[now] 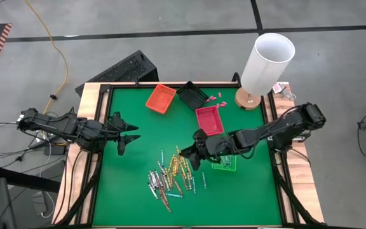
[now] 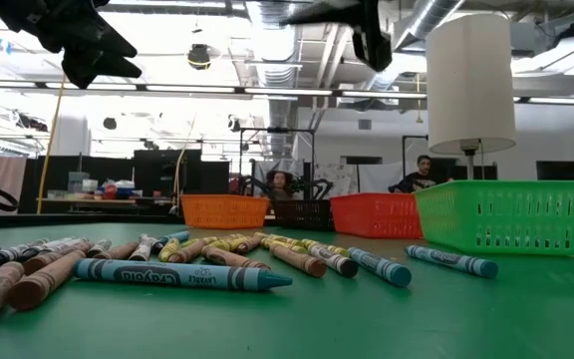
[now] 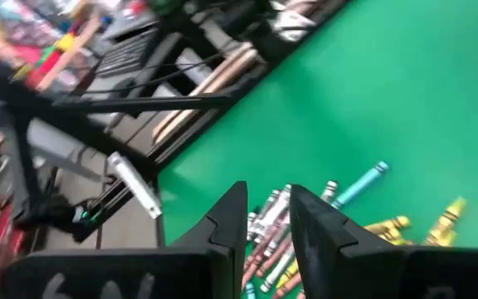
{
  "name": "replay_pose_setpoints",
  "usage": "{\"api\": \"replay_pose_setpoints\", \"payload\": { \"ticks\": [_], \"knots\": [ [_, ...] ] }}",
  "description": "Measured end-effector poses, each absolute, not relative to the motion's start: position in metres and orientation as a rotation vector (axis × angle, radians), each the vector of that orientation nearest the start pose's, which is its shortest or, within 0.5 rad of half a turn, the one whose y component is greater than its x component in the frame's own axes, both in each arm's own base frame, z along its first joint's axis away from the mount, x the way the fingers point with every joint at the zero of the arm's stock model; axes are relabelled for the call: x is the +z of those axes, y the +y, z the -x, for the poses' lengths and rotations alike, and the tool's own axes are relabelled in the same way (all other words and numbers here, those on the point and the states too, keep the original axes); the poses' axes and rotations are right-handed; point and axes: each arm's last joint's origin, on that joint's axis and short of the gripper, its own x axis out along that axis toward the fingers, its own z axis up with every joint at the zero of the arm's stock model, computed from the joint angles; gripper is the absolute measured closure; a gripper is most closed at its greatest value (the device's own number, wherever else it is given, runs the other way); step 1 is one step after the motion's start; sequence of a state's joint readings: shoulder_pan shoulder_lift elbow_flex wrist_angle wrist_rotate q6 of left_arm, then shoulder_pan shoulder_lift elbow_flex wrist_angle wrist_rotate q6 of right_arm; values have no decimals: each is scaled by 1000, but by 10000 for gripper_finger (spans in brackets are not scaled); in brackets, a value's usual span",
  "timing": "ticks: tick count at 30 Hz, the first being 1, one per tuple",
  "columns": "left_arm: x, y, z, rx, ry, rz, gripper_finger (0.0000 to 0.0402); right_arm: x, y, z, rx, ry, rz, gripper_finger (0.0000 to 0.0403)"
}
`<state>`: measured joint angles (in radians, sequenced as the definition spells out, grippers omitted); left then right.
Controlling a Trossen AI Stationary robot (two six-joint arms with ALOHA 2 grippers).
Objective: Sort crayons
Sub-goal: Put the light blue crayon into the green bin
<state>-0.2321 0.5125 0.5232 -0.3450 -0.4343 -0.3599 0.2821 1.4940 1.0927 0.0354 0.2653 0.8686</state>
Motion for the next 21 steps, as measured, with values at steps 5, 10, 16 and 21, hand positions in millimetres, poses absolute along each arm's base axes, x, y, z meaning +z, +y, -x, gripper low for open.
{"api": "replay_pose_setpoints", "payload": {
  "ticks": [5, 10, 16, 21],
  "knots": [
    [265, -16, -123, 253, 270, 250, 221, 281, 77, -324, -236, 433, -826, 305],
    [265, -16, -123, 253, 269, 250, 221, 272, 67, -321, -294, 531, -886, 305],
    [265, -16, -123, 263, 267, 249, 221, 292, 63, -324, -262, 571, -883, 305],
    [265, -16, -123, 278, 263, 248, 221, 314, 61, -319, -319, 651, -812, 305]
  ]
}}
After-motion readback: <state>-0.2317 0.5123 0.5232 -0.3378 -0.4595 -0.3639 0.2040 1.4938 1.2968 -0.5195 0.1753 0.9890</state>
